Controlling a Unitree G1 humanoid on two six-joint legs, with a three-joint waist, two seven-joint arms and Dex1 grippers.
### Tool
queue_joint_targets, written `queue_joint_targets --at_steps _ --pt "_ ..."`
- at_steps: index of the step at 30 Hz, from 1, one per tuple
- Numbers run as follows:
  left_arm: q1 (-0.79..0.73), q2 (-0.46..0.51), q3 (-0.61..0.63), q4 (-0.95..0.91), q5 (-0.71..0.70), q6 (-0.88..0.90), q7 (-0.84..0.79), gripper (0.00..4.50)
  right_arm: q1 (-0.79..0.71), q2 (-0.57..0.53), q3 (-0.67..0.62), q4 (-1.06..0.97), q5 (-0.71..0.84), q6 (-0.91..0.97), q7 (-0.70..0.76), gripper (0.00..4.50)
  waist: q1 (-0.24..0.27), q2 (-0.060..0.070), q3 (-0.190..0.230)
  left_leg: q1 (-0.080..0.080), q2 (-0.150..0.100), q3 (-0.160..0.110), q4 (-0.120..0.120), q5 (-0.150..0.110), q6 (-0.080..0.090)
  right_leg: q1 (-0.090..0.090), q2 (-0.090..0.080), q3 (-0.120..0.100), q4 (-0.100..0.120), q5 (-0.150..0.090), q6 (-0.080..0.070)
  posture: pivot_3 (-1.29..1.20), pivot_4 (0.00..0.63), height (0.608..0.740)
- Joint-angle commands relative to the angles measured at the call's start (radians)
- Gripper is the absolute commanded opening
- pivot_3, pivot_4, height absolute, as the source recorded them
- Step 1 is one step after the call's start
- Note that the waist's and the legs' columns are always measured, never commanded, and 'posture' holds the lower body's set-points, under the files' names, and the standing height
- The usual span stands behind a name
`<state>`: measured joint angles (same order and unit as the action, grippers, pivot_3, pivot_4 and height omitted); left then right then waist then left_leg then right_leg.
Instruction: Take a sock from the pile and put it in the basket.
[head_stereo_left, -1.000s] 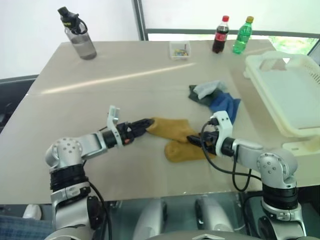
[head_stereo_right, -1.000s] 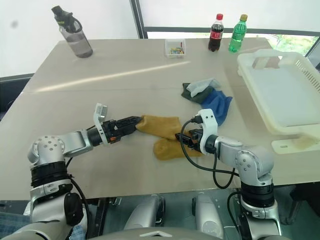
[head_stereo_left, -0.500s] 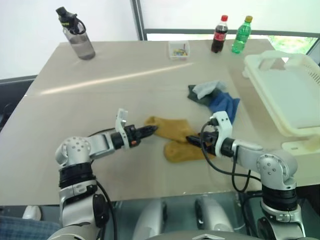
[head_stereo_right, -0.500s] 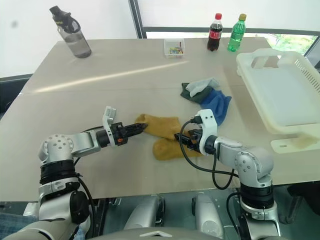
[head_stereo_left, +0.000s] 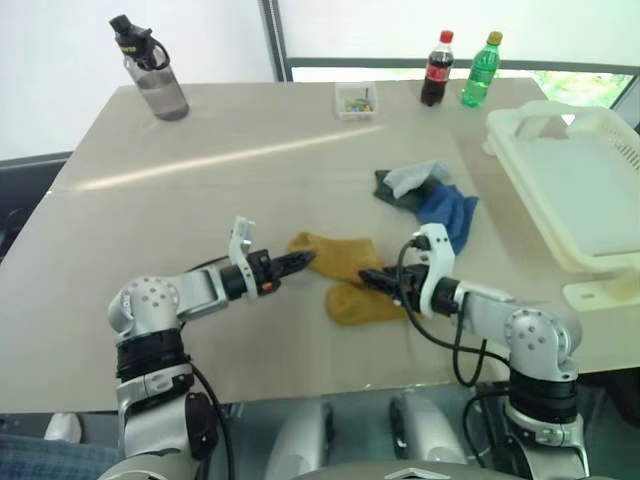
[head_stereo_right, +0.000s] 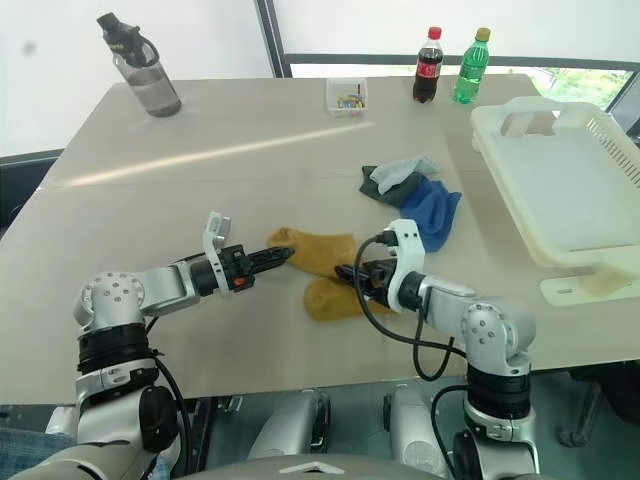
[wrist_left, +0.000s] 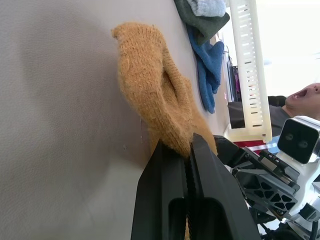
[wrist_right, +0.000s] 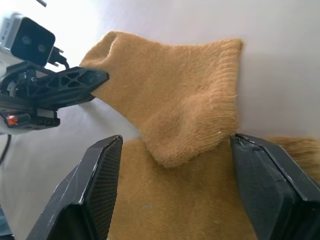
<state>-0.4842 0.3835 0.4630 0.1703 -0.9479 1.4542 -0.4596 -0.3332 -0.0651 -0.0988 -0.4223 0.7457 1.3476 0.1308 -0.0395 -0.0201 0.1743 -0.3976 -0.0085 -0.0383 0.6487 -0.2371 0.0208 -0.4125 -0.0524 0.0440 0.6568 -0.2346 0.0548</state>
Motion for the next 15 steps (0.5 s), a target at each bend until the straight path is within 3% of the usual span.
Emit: queue_joint_targets --at_steps 1,2,7,12,15 --pt "0.035 -0.011 0.002 -0.012 -0.003 0.01 0.011 0.04 -0.014 0.023 -0.003 0.016 0.001 -0.019 -0.003 3.61 -0.001 0.0 0.0 0.0 0.0 0.0 0.0 0.0 0.0 0.0 0.0 0.0 0.0 0.0 0.0 0.0 0.15 0.74" --pt "0.037 -0.012 0.003 -0.017 -0.004 0.012 0.012 0.04 -0.015 0.025 -0.003 0.019 0.001 -0.02 -0.004 3.61 -0.001 0.0 0.0 0.0 0.0 0.0 -0.001 0.0 0.0 0.0 0.0 0.0 0.0 0.0 0.0 0.0 0.15 0.74" --pt "0.055 -0.018 0.027 -0.045 -0.033 0.032 0.007 0.0 -0.023 0.023 -0.004 0.038 -0.007 -0.034 -0.001 2.28 -0.002 0.0 0.0 0.0 0.0 0.0 -0.001 0.0 0.0 0.0 0.0 0.0 -0.001 0.0 0.0 0.0 0.15 0.74" --pt "0.069 -0.017 0.043 -0.068 -0.063 0.046 0.009 0.0 -0.026 0.014 -0.009 0.04 -0.012 -0.04 0.003 0.01 -0.002 0.0 0.0 -0.001 0.0 0.0 -0.002 0.0 0.0 -0.001 0.0 0.0 -0.001 0.0 0.0 0.0 0.15 0.74" --pt "0.083 -0.013 0.047 -0.089 -0.078 0.045 0.0 0.0 -0.031 0.008 -0.018 0.033 -0.014 -0.04 0.0 0.01 -0.002 0.0 0.0 -0.001 0.0 0.0 -0.002 0.0 0.0 -0.001 0.0 0.0 -0.002 0.0 0.0 0.0 0.15 0.74"
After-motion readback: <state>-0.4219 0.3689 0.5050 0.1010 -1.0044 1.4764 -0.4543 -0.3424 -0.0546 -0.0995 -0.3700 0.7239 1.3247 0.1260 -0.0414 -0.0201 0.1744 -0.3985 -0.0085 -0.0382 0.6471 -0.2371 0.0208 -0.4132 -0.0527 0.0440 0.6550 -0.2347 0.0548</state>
